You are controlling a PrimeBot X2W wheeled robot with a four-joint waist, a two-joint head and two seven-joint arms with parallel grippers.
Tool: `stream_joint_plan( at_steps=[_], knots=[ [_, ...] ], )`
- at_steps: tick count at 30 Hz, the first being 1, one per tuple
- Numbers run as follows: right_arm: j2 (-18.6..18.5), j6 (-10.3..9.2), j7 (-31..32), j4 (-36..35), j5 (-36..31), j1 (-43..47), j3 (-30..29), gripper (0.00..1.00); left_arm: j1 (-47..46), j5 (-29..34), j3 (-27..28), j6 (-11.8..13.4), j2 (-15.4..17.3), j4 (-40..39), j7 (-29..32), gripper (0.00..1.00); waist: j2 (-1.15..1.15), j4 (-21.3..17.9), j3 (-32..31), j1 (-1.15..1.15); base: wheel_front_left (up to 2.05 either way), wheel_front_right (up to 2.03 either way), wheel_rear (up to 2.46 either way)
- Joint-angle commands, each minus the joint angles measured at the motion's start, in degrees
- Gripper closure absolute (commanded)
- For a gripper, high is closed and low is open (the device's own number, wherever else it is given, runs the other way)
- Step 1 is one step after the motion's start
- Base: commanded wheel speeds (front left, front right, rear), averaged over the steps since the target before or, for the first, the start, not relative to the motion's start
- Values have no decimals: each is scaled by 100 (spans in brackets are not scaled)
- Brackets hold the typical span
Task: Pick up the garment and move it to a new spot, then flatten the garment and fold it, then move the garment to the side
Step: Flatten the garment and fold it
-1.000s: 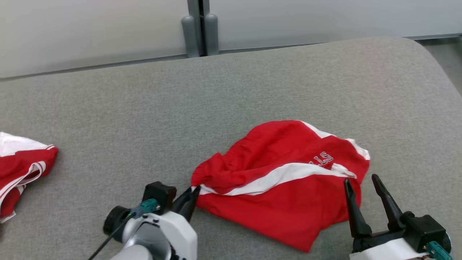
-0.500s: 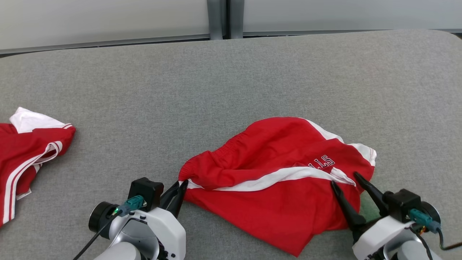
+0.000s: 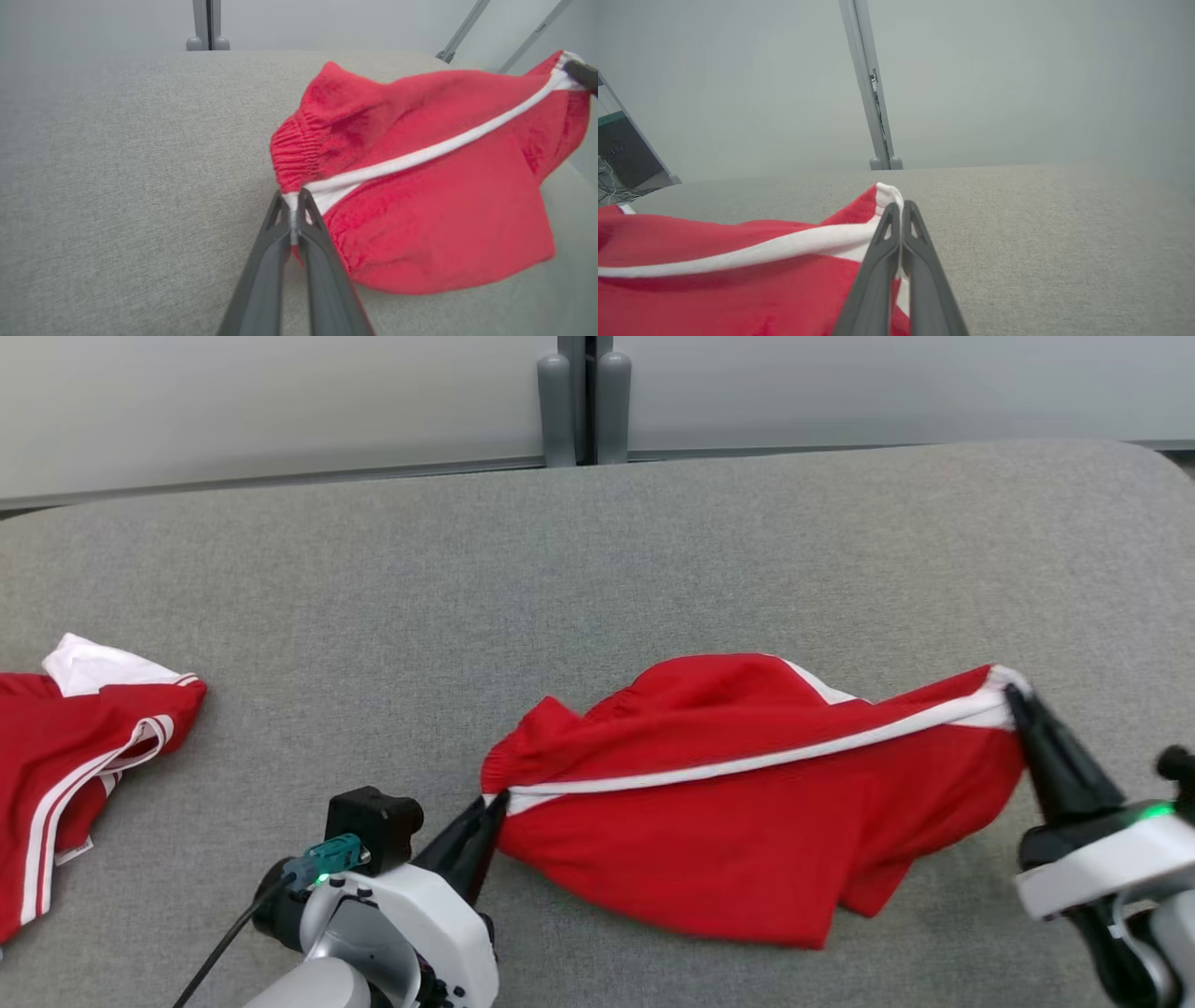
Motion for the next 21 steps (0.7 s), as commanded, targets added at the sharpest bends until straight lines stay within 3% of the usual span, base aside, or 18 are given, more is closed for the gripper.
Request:
stream_joint_plan(
  at_steps=[1, 6, 9, 12, 17, 21],
  knots=[
    [-44, -12, -6, -49, 24, 66, -73, 100, 66, -71, 44, -28, 13, -29, 11, 100, 0, -24, -38, 0, 0, 0, 0],
    [-225, -13, -5, -612, 292, 231, -945, 100, 186, -1105, 445, -381, -161, -591, 279, 100, 0, -63, -135, 0, 0, 0, 0],
    [-345, -13, -6, -1028, 704, 129, -1192, 100, -111, -1928, 806, -677, -216, -1091, 736, 100, 0, -59, -128, 0, 0, 0, 0],
    [-675, -13, 109, -1332, 1306, -243, -1264, 100, -719, -2641, 1148, -738, -241, -1442, 1412, 100, 0, -63, -23, 0, 0, 0, 0],
    [-1091, -13, 682, -1322, 2078, -1514, -1419, 100, -2591, -2452, 1350, -610, -181, -1128, 2231, 100, 0, -255, 368, 0, 0, 0, 0],
    [-1029, -13, 902, -733, 2089, -2972, -1364, 100, -4253, -1733, 1186, -856, -443, -123, 2327, 100, 0, -478, 748, 0, 0, 0, 0]
  ],
)
